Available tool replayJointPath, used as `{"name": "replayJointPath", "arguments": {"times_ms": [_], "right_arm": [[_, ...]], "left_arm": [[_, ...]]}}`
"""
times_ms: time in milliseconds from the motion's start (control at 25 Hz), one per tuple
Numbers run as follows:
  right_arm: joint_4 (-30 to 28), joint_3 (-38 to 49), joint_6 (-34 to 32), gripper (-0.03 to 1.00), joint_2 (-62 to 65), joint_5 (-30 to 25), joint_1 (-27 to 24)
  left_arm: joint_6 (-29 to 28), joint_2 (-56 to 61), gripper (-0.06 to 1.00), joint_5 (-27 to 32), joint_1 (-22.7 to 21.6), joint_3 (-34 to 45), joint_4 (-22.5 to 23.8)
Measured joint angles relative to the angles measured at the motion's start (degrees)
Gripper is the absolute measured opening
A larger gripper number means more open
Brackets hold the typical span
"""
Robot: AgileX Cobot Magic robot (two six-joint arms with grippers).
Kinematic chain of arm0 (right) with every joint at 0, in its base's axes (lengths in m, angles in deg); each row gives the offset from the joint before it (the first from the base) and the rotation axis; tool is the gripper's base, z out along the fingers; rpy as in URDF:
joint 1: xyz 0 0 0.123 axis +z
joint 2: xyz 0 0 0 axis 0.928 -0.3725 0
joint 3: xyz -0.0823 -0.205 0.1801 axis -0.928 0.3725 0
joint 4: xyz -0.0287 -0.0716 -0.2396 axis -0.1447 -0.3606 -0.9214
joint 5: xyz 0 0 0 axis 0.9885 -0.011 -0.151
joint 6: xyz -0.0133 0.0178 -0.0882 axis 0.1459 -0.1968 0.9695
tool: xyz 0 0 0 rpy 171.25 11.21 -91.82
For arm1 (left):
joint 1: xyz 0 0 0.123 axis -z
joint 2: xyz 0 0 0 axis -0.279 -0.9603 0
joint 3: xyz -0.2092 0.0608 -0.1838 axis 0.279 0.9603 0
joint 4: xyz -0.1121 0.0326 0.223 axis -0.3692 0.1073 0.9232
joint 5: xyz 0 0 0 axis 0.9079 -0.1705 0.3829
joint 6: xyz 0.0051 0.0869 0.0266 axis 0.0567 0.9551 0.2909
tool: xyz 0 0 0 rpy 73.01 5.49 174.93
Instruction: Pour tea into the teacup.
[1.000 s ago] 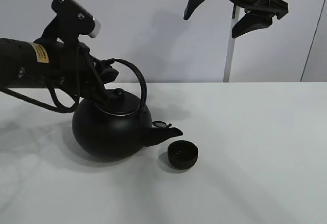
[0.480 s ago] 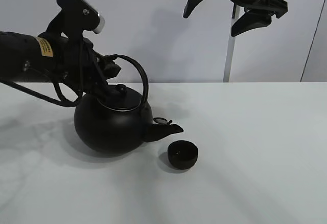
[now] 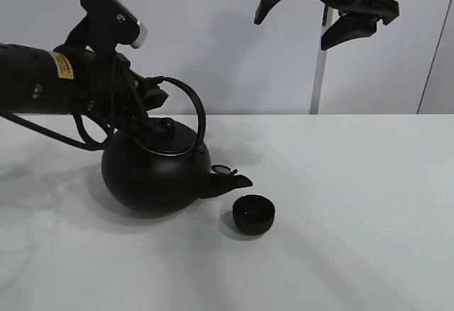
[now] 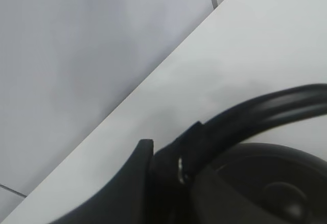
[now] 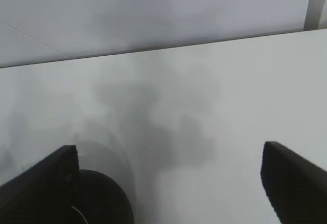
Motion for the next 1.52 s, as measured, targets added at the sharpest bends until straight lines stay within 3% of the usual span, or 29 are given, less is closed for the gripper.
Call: {"name": "replayJointPath", "arguments": {"times_ms": [1520], "right_arm": [[0.0,0.0,0.0,0.66,0.0,0.1,0.0]], "left_arm": [[2.4,-0.3,0.1,2.7,1.2,-1.6,0.0]]}}
